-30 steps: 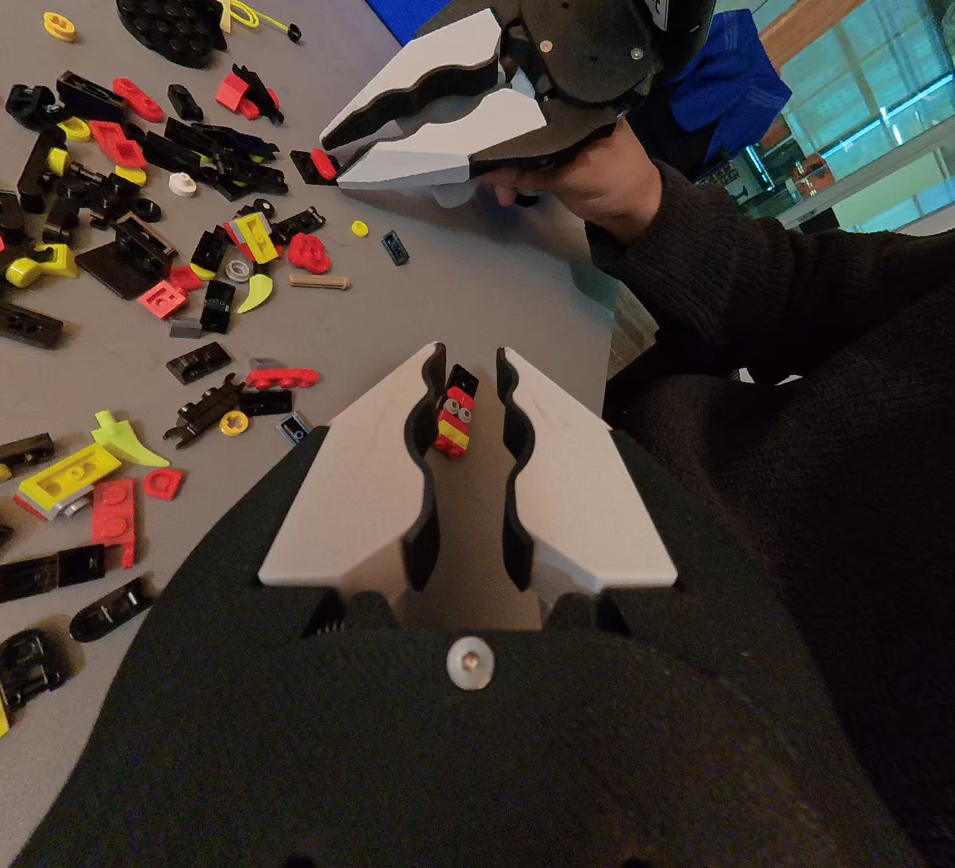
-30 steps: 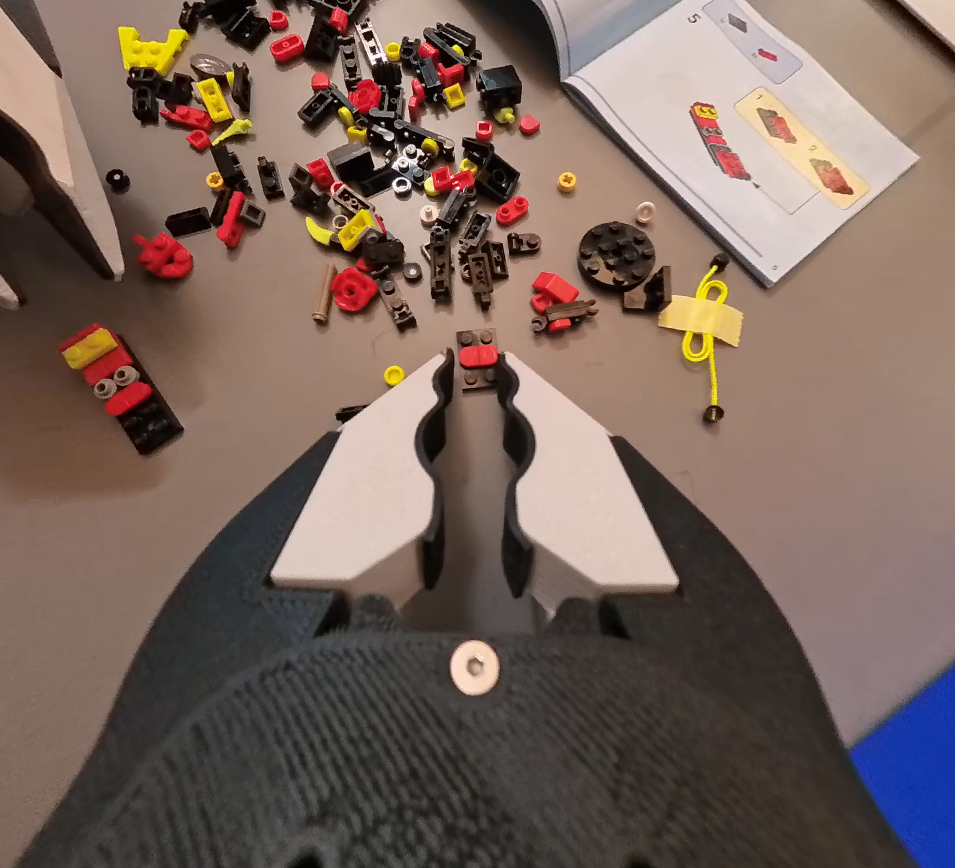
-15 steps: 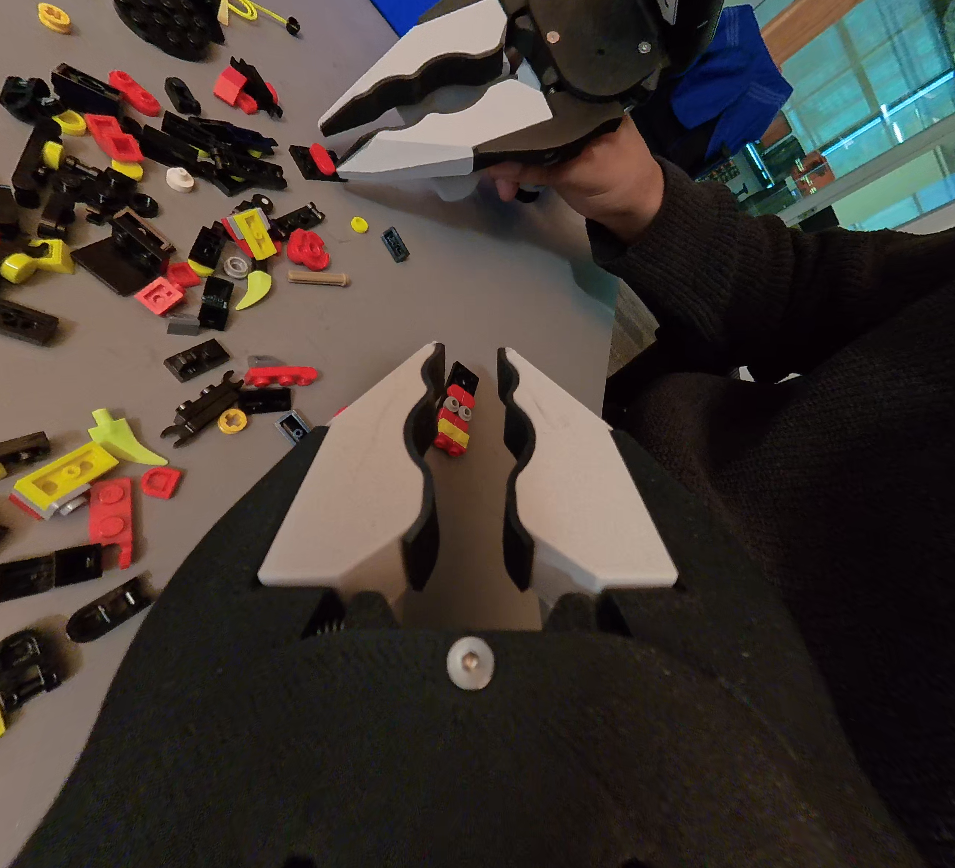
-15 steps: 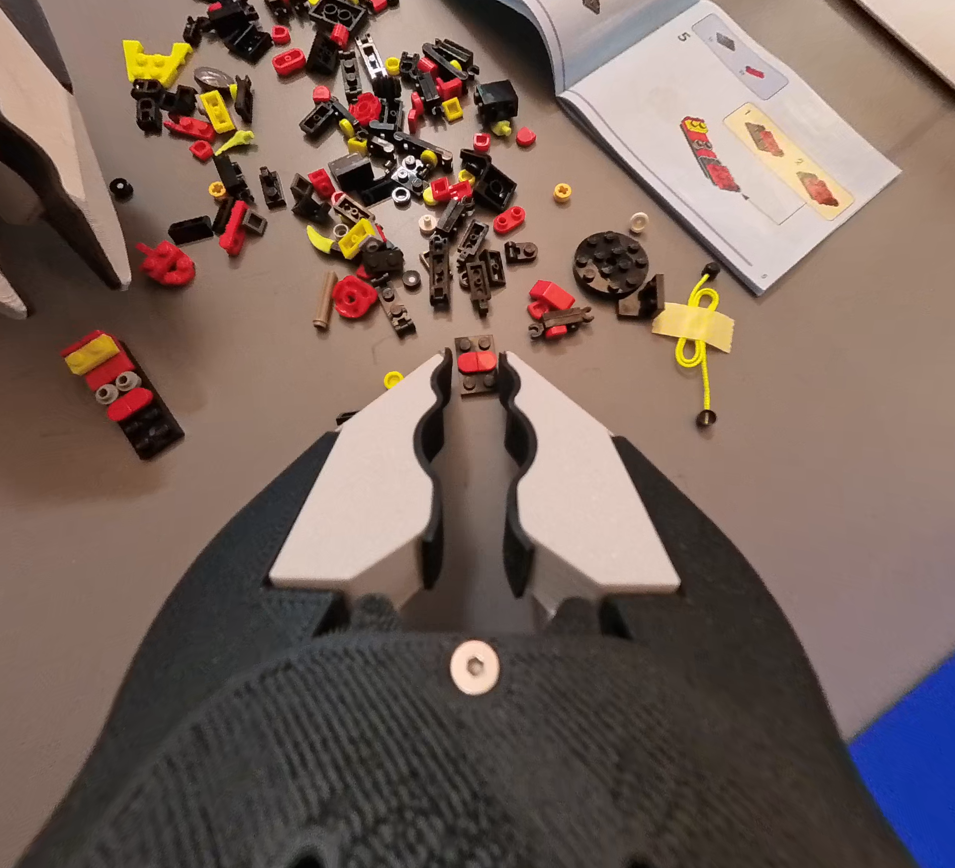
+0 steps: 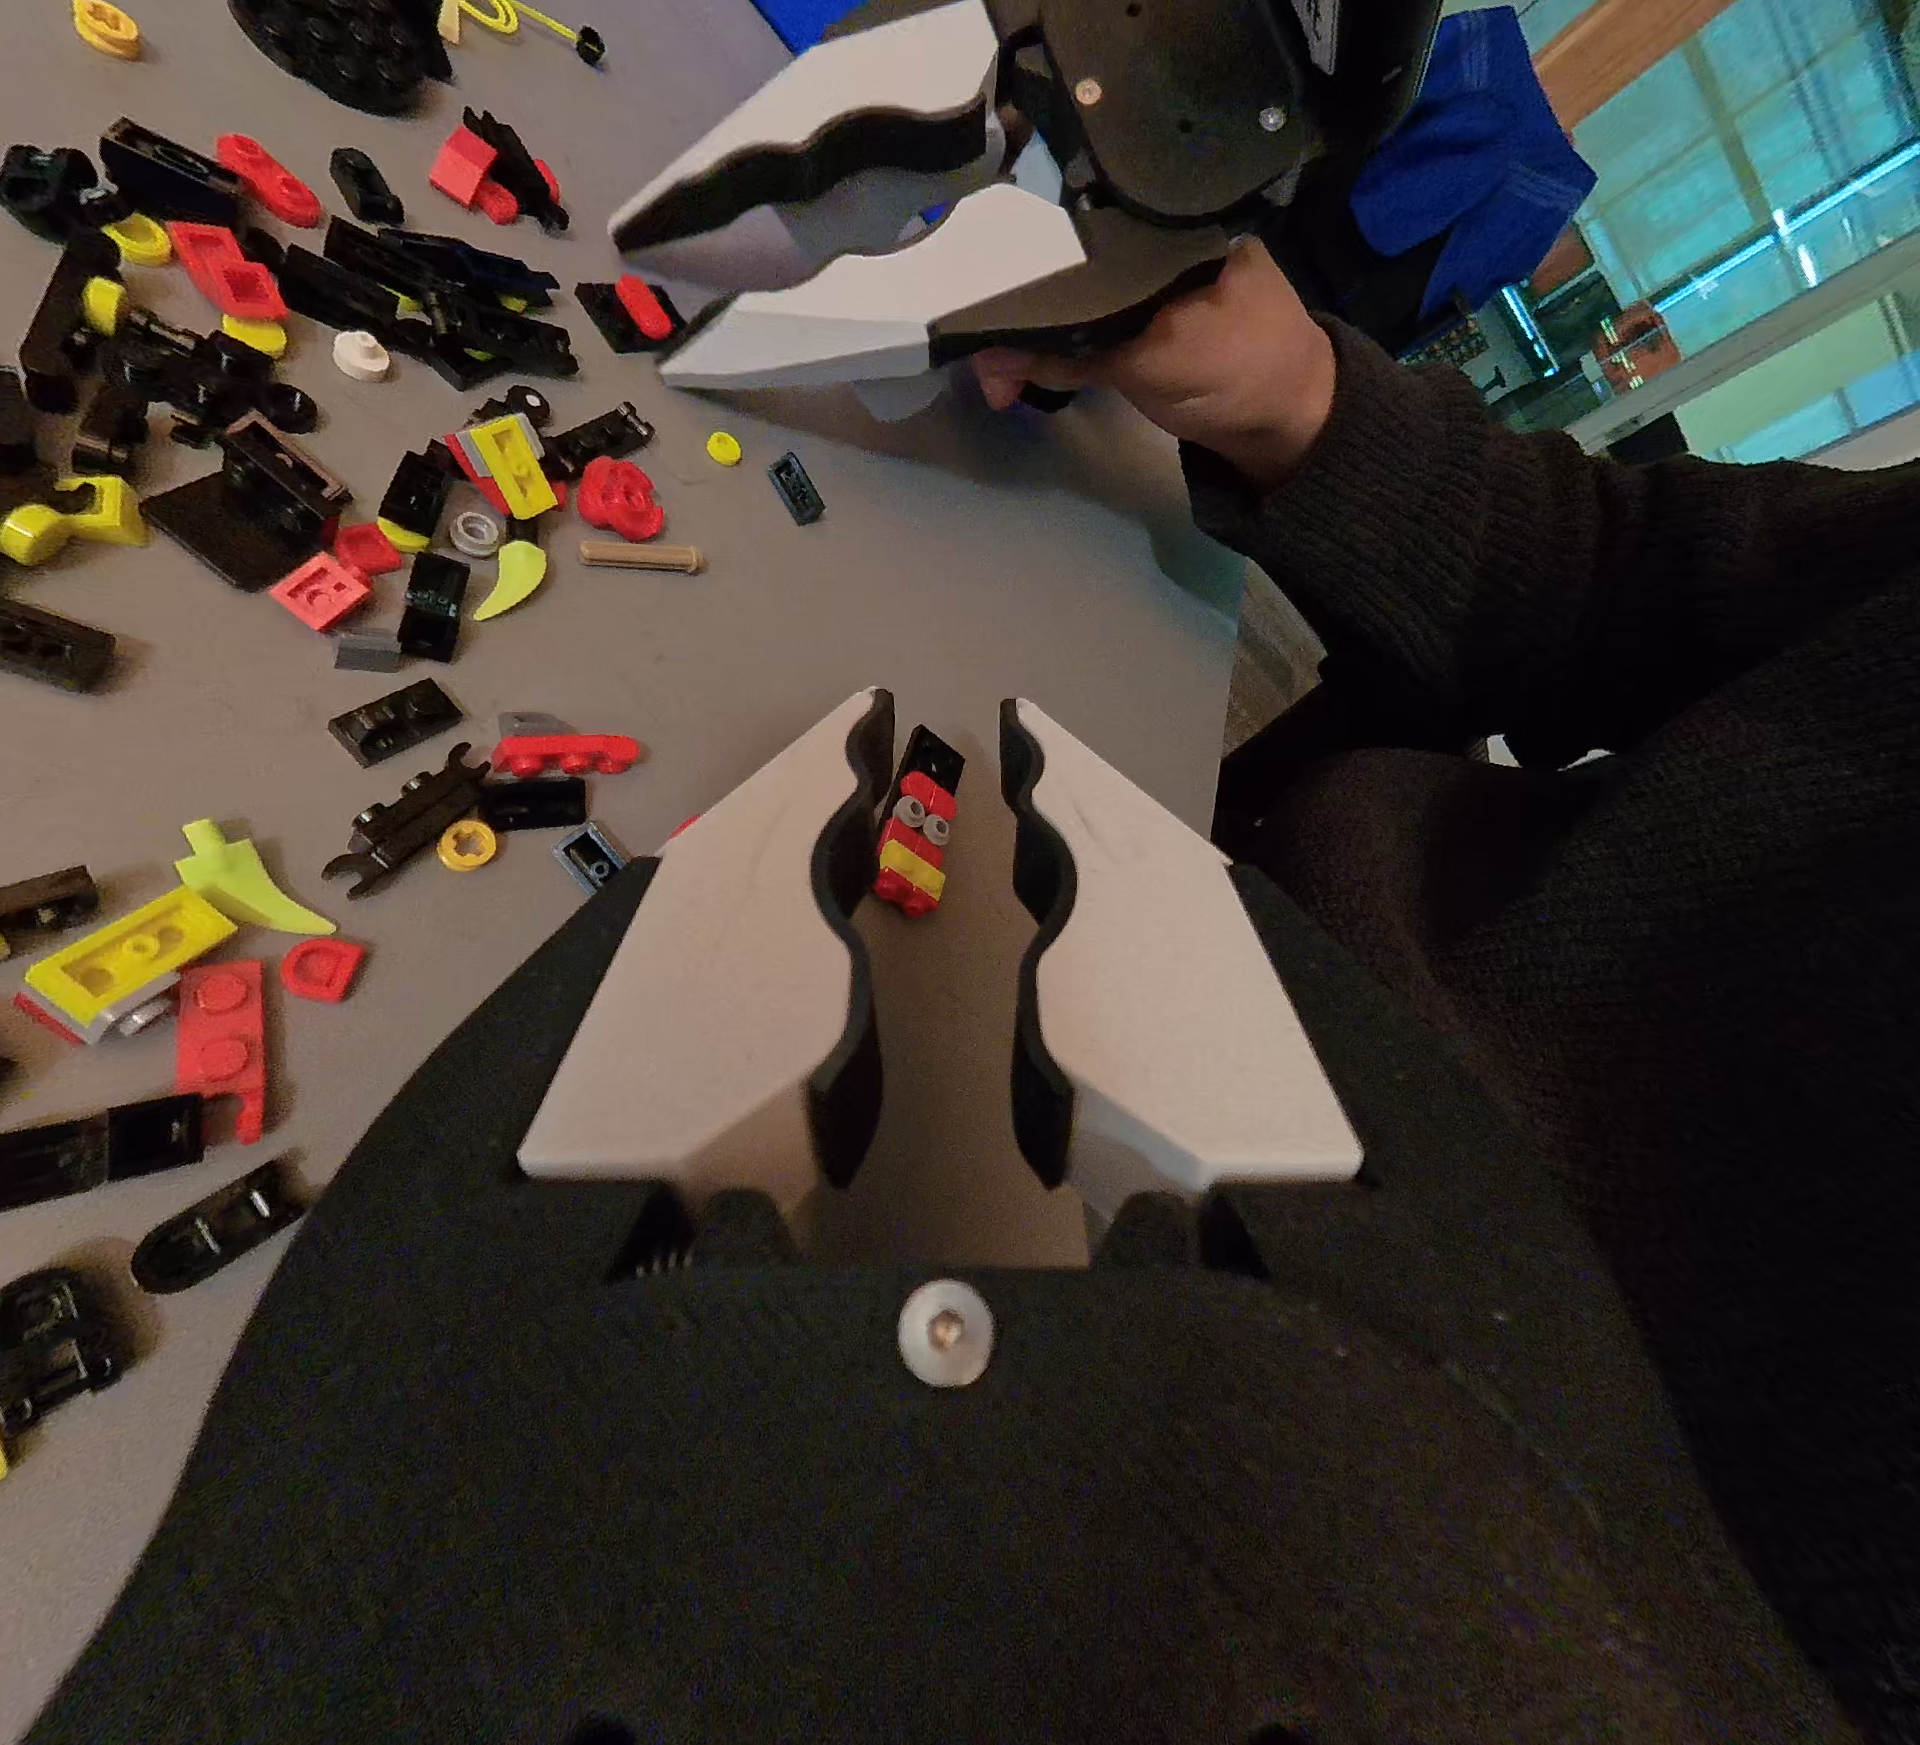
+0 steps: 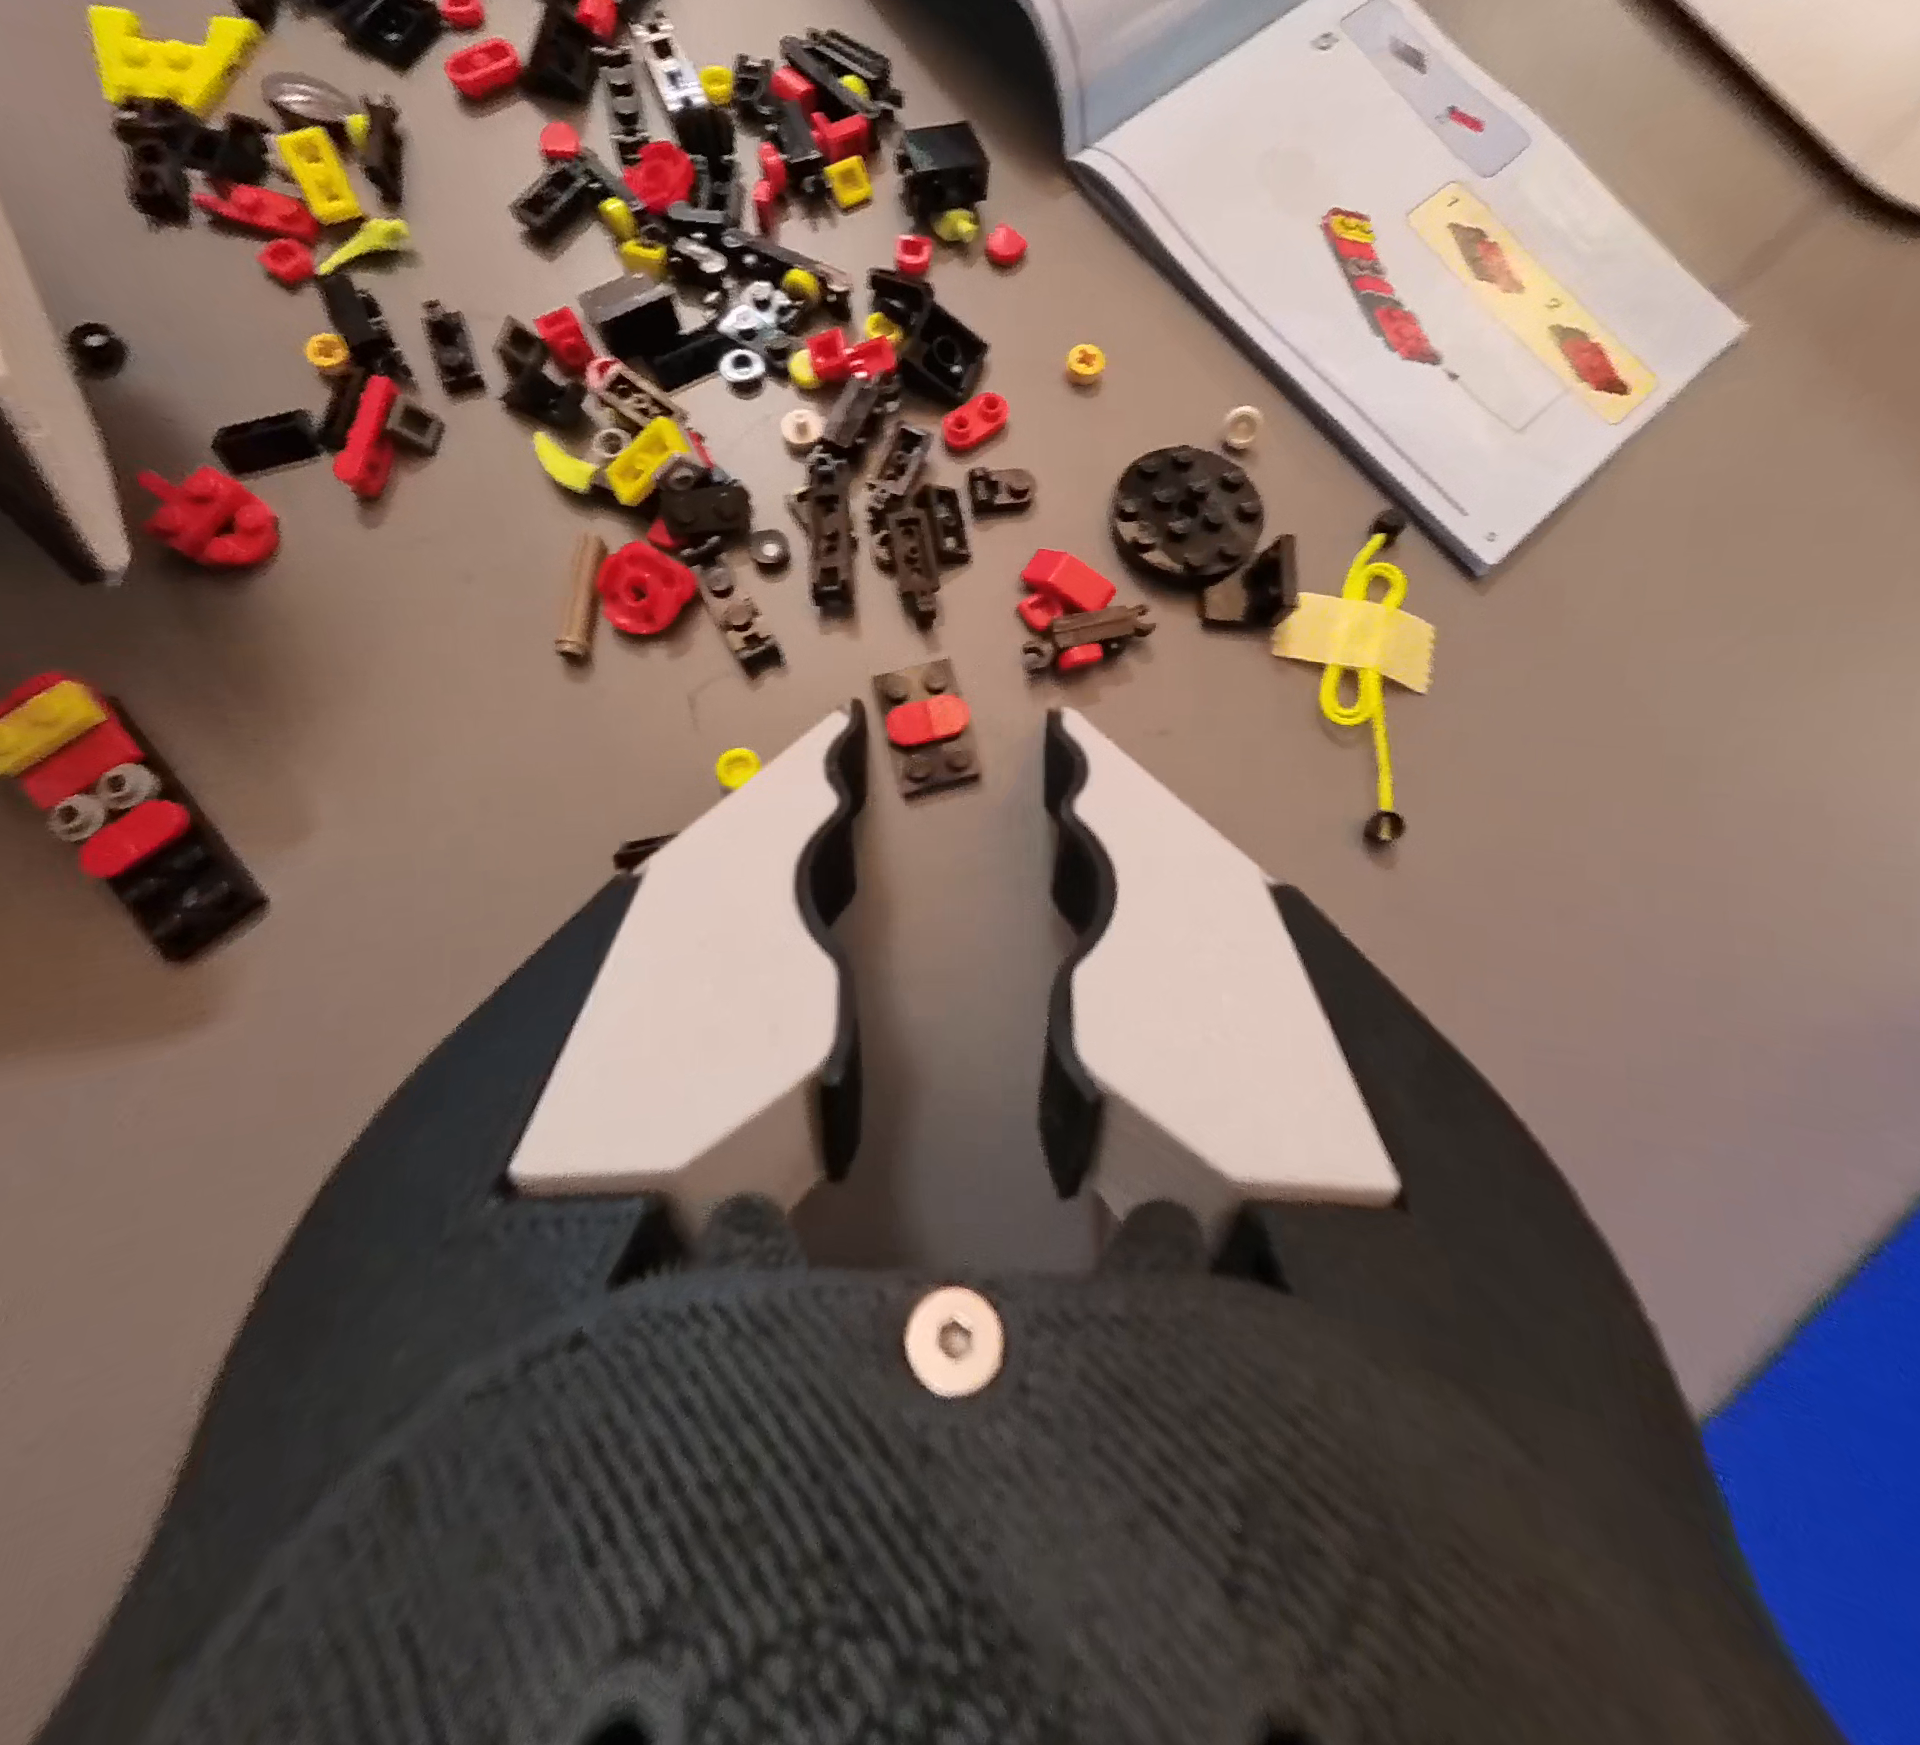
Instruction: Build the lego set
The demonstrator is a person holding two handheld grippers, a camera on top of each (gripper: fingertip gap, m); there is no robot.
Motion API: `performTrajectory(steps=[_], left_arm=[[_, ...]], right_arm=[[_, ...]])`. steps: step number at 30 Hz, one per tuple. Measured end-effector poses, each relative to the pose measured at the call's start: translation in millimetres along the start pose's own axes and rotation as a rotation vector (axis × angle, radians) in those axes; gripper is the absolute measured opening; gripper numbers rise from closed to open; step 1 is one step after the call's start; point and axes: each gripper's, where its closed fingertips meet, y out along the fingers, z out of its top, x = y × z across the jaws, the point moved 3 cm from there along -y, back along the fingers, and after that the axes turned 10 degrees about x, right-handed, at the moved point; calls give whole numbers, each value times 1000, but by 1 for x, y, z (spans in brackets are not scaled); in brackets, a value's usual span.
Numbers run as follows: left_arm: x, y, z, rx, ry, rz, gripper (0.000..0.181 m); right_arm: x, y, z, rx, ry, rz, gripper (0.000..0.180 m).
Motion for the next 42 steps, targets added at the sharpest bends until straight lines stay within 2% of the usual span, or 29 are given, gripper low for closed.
performTrajectory(steps=[7,15,31,39,42], left_arm=[[0,0,0,-1,1,3,18],[-7,-9,5,4,30,48,17],[-34,-27,22,45,92,195,24],[-53,-48,35,70,139,302,61],[-56,-53,37,58,204,336,86]], right_arm=[[1,-2,9,43,-28,-34,40],[-17,-4,14,74,15,74,39],[-31,-4,14,70,1,156,36],[-39,-6,22,115,-36,186,36],[-42,-4,21,111,-30,197,36]])
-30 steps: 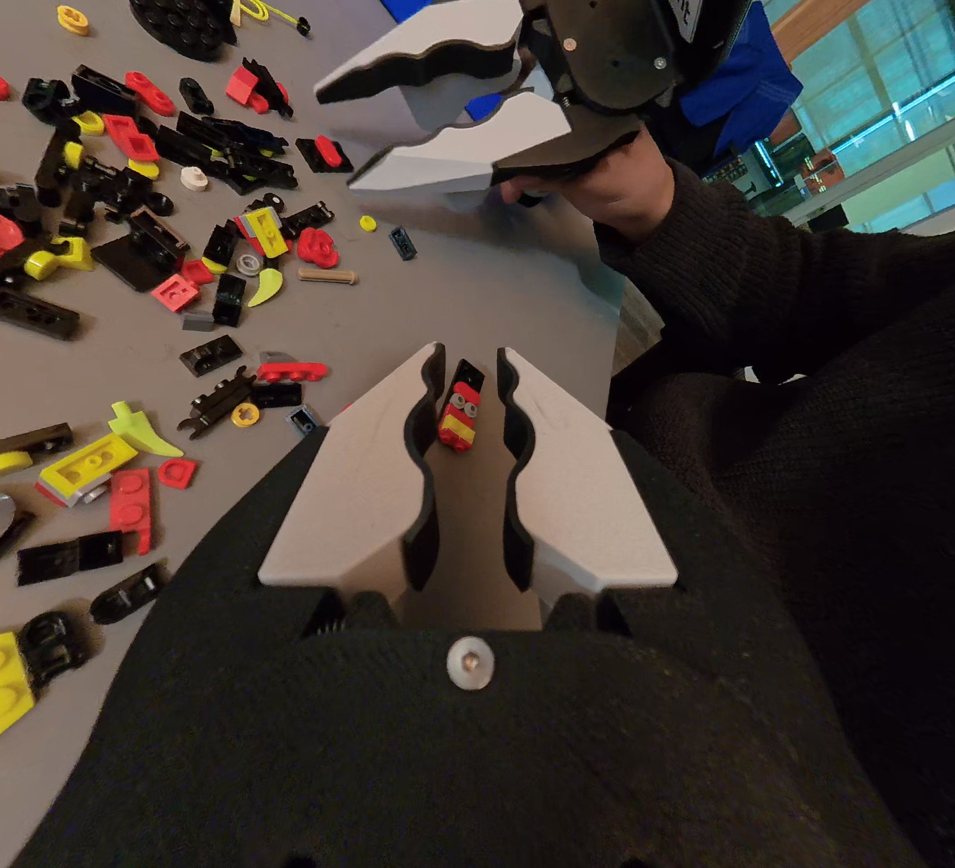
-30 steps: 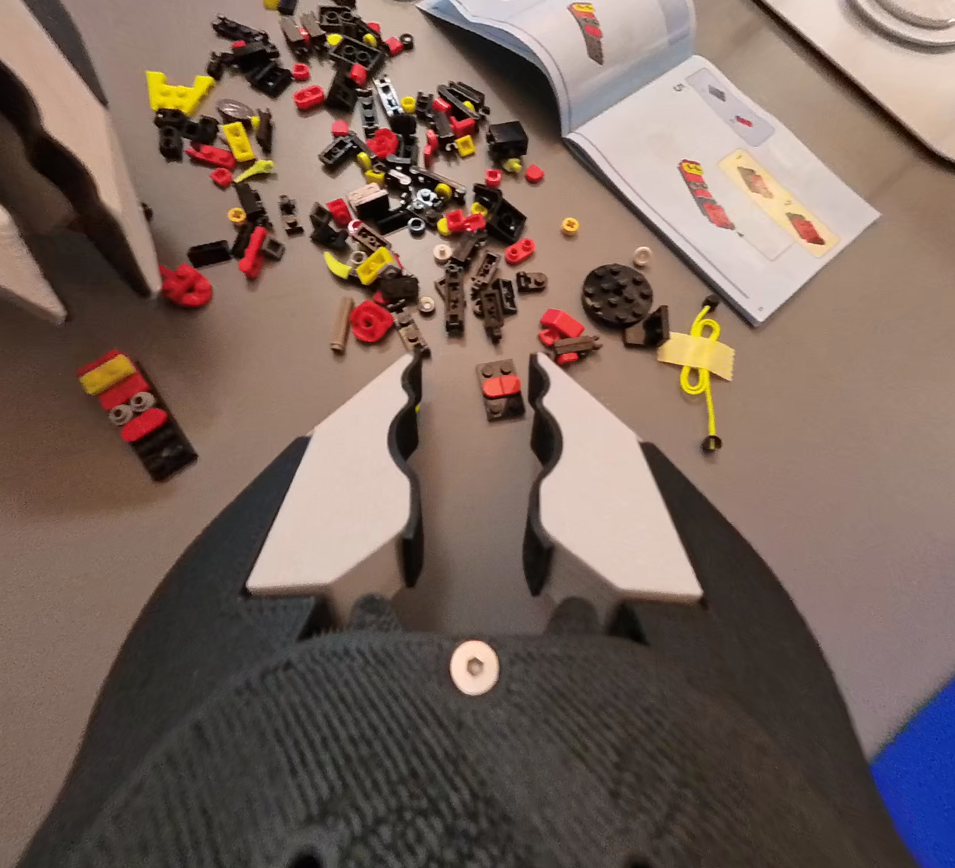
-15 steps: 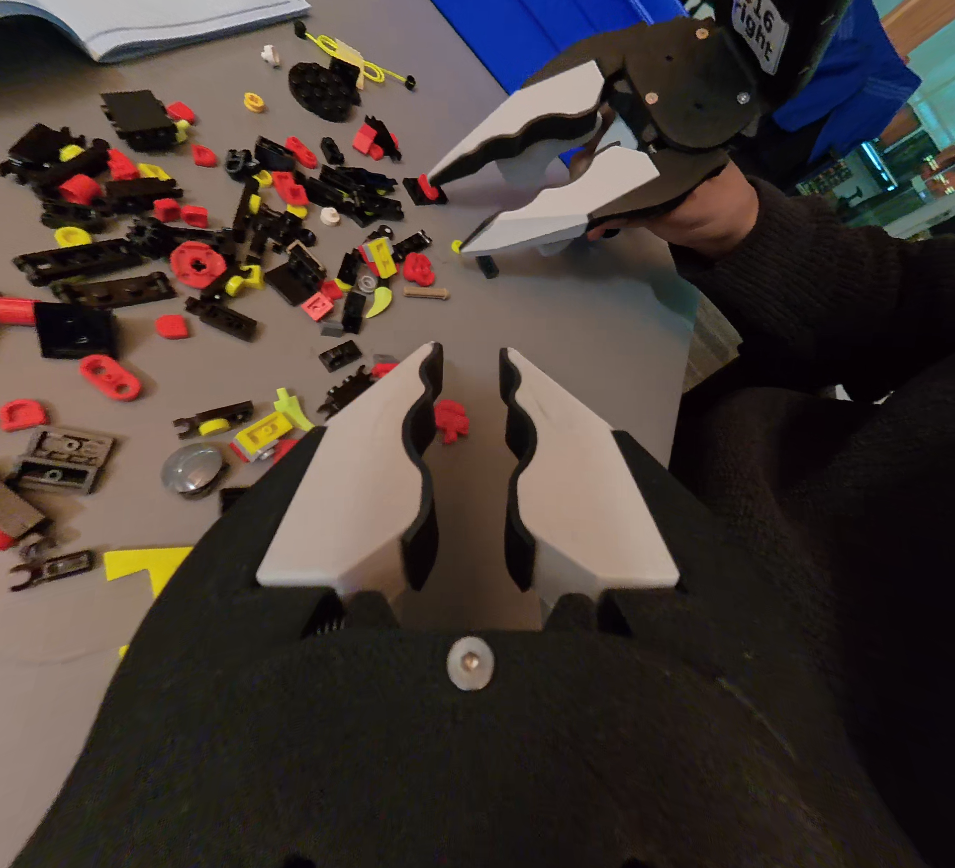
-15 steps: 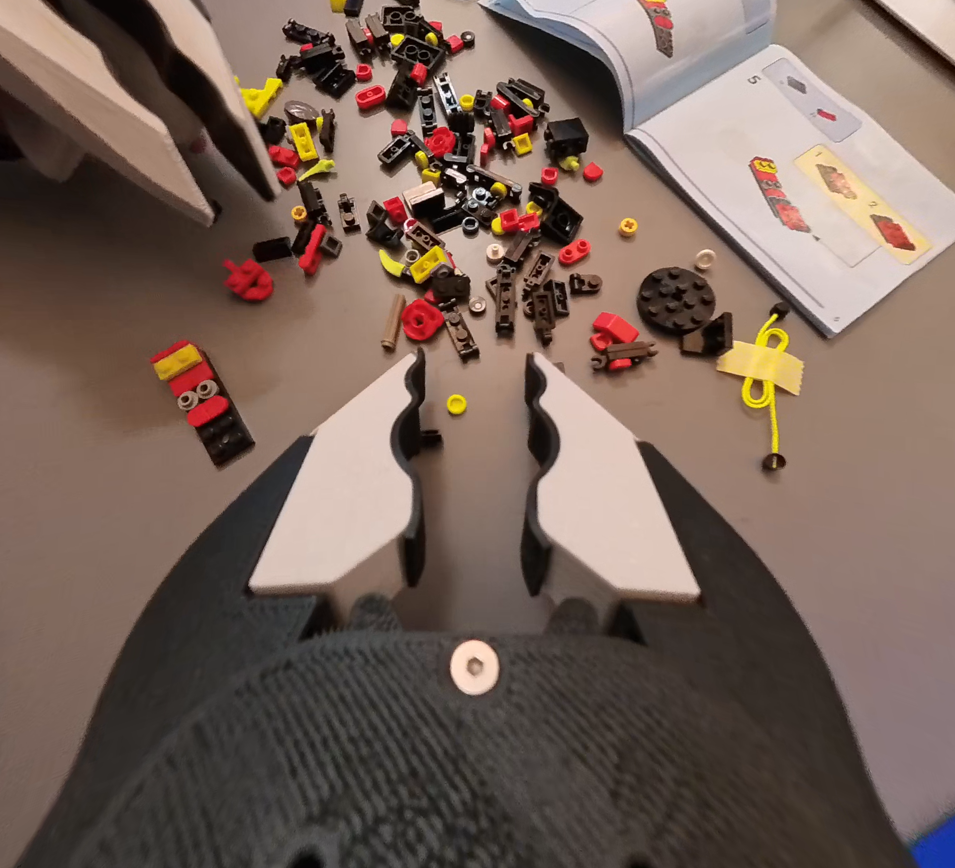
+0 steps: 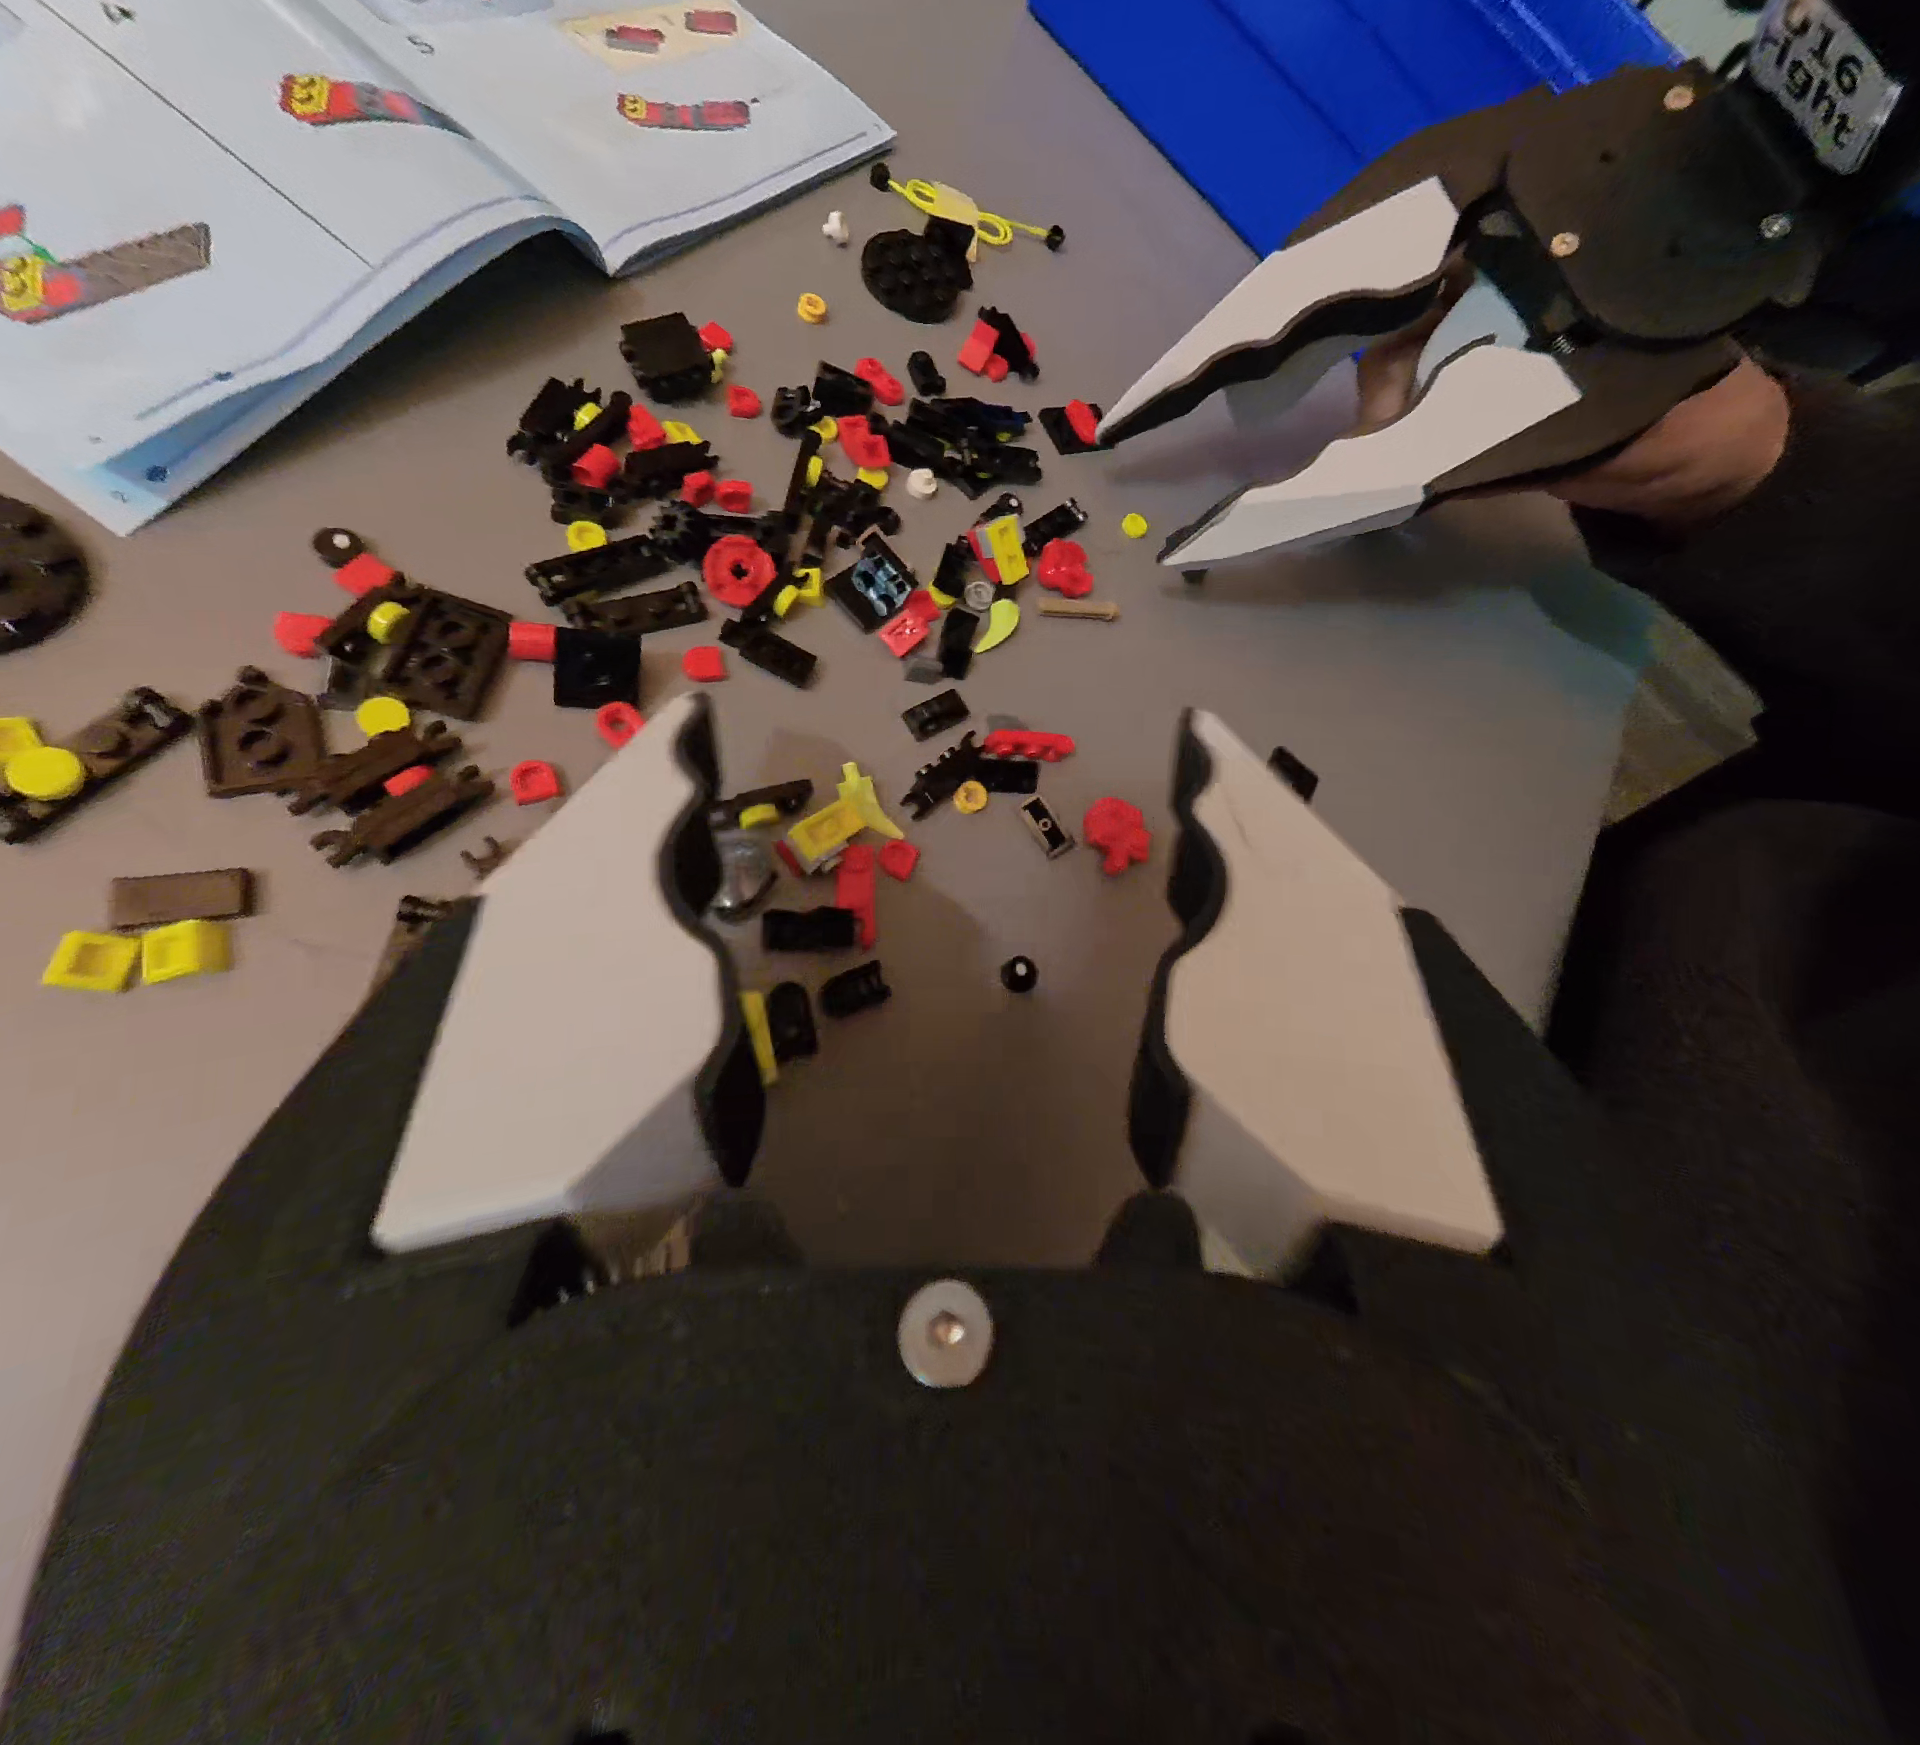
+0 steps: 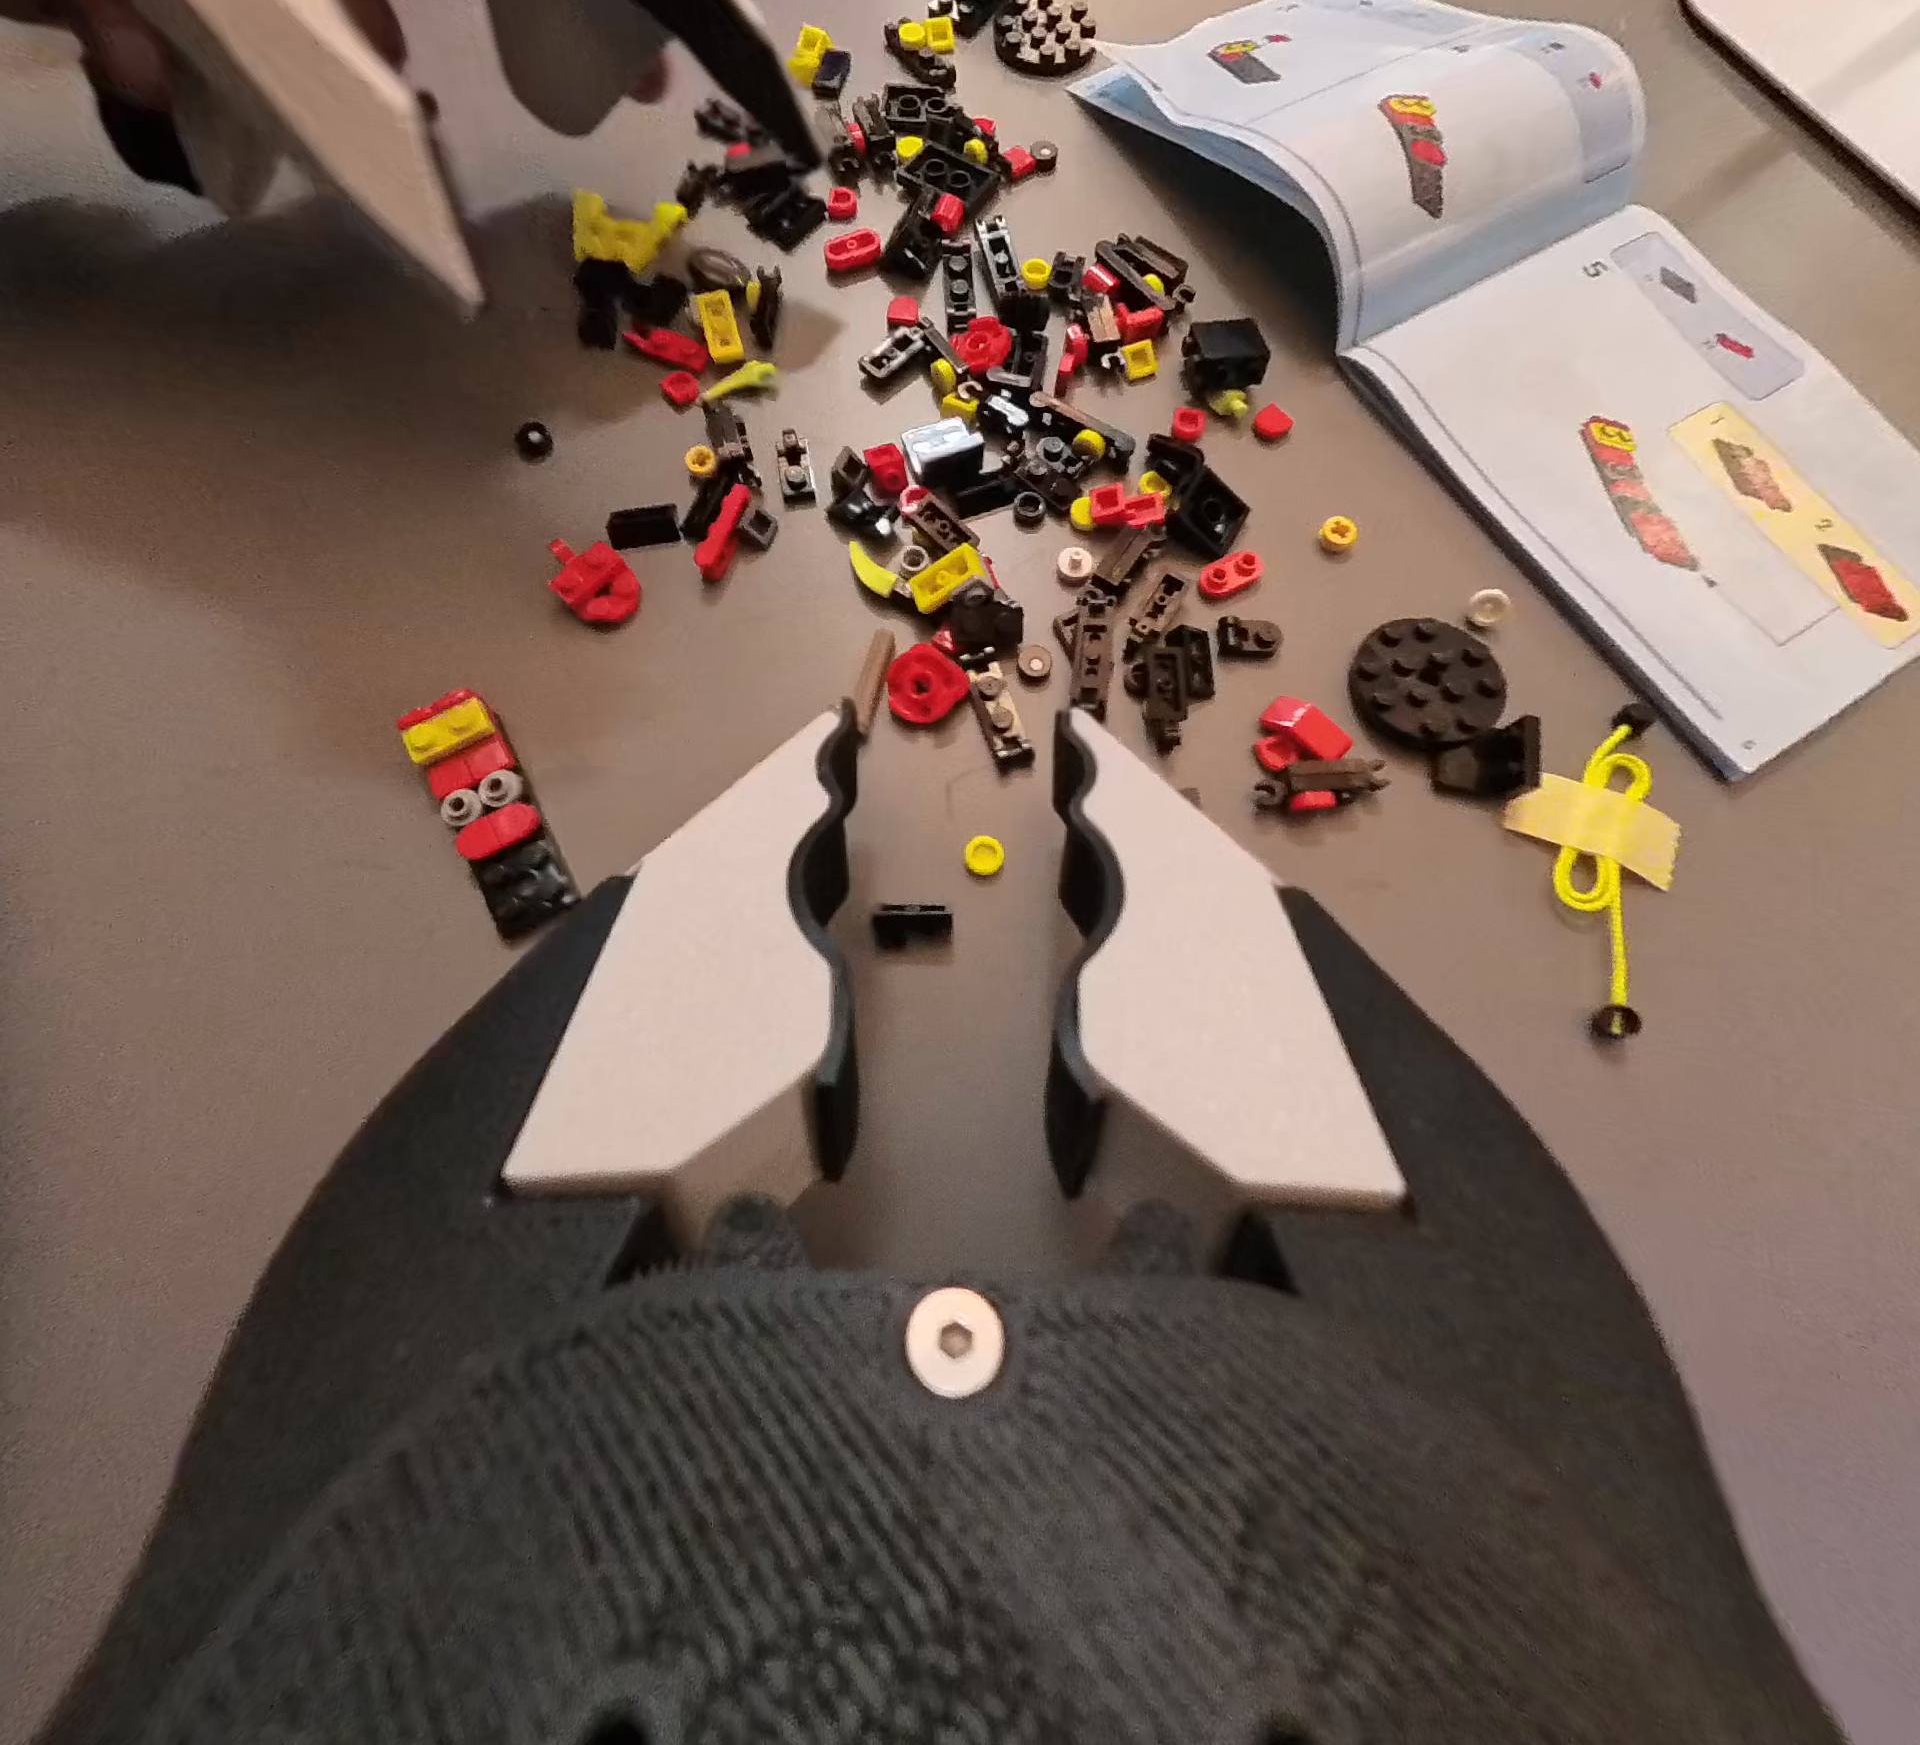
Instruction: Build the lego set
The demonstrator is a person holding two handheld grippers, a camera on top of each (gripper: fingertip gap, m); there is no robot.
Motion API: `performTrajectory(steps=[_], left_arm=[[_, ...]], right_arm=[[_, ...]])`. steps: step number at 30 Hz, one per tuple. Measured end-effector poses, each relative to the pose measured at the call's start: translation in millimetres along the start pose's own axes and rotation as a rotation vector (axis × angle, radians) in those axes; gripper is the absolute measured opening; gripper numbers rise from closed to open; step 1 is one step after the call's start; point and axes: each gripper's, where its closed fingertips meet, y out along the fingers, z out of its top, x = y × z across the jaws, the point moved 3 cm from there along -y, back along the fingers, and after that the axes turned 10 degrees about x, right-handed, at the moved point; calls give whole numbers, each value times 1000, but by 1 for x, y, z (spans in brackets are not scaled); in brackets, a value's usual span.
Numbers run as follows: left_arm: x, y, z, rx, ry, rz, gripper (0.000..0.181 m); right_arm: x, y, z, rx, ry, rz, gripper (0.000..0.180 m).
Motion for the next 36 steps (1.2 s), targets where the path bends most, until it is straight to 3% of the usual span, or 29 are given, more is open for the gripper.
performTrajectory(steps=[2,3,6,12,17,20,22,26,28,30,31,34,36], left_arm=[[-2,-1,3,12,26,26,134],[-2,-2,5,15,47,31,141],[-5,-7,12,57,87,46,140],[-5,-11,21,138,-9,-19,135],[-3,-11,18,136,-6,-54,101],[-2,-10,13,105,25,-74,35],[-6,-9,9,83,31,-51,1],[-8,-9,10,93,33,-43,0],[-13,-9,8,80,93,4,0],[-32,-10,5,40,230,171,0],[-41,-11,5,25,292,253,0],[-46,-17,16,87,315,352,0],[-48,-24,24,133,250,373,0]], right_arm=[[-5,2,6,37,55,35,37],[-7,2,10,63,89,52,37],[-10,3,20,117,102,66,38],[-17,9,19,83,-26,61,36],[-7,9,14,73,-17,39,48],[-1,6,14,82,3,27,53],[3,5,12,78,3,10,55],[13,3,3,26,-45,-54,53],[19,2,0,11,-59,-92,62],[28,-1,3,31,-46,-159,81],[32,-4,6,50,-41,-191,80],[44,-16,13,94,-77,-298,71],[53,-24,14,107,-148,-401,52]])
